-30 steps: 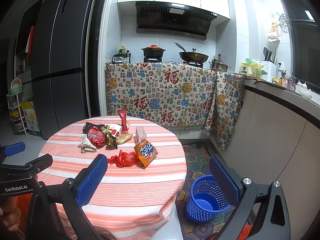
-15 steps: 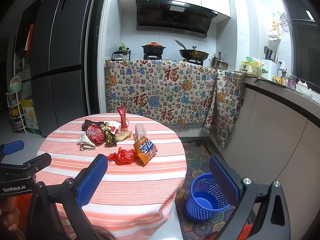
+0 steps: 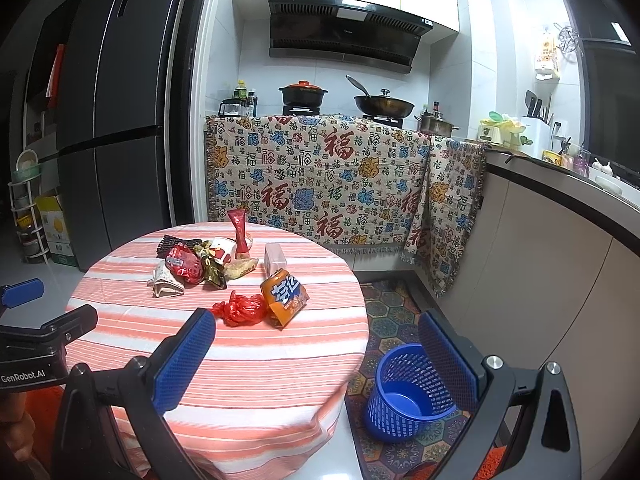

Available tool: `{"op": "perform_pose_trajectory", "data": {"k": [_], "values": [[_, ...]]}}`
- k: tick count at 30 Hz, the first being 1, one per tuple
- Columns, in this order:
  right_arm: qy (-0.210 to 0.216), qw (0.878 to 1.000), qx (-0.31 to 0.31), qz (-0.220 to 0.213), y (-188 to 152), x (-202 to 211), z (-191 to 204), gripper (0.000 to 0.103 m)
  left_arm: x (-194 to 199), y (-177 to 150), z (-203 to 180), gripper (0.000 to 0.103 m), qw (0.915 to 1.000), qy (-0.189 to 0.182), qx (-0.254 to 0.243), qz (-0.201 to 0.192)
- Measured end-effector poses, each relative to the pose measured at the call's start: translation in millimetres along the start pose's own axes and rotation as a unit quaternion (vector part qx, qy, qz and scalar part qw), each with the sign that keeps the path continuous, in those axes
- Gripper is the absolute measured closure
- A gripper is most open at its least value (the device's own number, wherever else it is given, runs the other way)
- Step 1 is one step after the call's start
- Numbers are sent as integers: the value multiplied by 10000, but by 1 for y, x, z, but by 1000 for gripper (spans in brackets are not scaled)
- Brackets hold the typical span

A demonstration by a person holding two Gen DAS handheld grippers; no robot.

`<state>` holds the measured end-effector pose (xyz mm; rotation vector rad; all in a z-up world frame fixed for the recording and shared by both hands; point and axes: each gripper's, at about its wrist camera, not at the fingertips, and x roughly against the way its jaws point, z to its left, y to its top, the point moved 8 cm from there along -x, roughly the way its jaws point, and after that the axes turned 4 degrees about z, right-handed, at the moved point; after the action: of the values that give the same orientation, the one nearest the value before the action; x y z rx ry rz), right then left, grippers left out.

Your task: Collect trash

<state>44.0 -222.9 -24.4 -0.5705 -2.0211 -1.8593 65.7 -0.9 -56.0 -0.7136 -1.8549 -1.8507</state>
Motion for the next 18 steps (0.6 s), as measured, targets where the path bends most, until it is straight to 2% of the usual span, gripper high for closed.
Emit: {"op": "perform_pose_trajectory", "data": {"k": [10,18], "values": [[4,10000,1,35,-1,-3,1,0,-5,-1,1,0,10000,-18,7,57],[-13,9999,-20,133,-6,-11,-1,0,-30,-11,0,0,9992,-222,-69,319]]}}
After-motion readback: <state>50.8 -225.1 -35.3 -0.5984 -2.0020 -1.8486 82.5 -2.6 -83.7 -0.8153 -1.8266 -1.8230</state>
